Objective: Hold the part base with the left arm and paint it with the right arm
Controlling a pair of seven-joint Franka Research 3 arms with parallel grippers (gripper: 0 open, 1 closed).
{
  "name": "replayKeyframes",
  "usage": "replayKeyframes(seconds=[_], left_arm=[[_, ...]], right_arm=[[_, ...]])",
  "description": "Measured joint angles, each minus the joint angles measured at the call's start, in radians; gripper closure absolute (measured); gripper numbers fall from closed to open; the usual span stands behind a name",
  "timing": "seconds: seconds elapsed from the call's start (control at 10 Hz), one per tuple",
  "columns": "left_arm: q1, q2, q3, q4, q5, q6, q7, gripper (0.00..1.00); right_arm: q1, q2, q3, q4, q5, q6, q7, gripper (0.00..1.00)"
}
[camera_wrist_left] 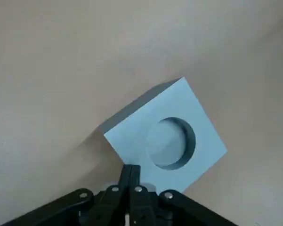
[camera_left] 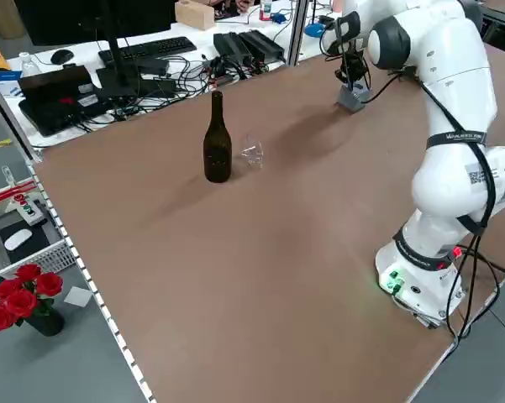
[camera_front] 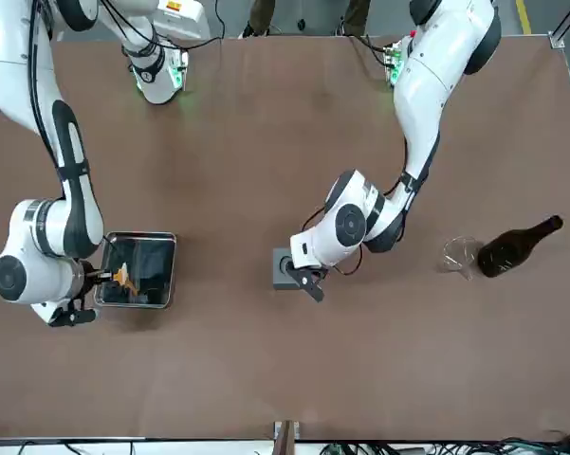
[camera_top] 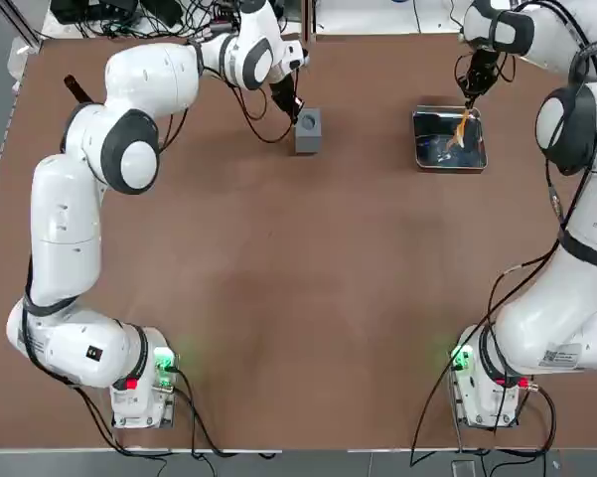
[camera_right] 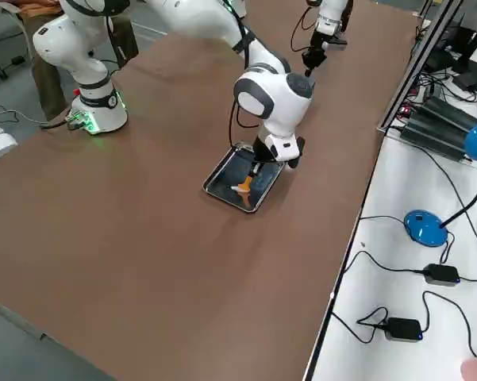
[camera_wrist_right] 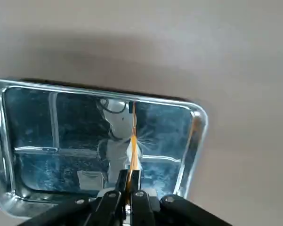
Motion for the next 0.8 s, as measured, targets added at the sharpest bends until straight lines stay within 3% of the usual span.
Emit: replayKeyframes(seconds=[0.5,0.8], left_arm=[[0.000,0.000,0.000,0.000,0.000,0.000,0.000,0.99],[0.000,0.000,0.000,0.000,0.000,0.000,0.000,0.99]], right_arm=[[0.005,-0.046,0.173,-0.034,0.009,-0.013,0.250,0.96],[-0.009,-0.087,0.182,-0.056,0.072,-0.069,0.244,0.95]])
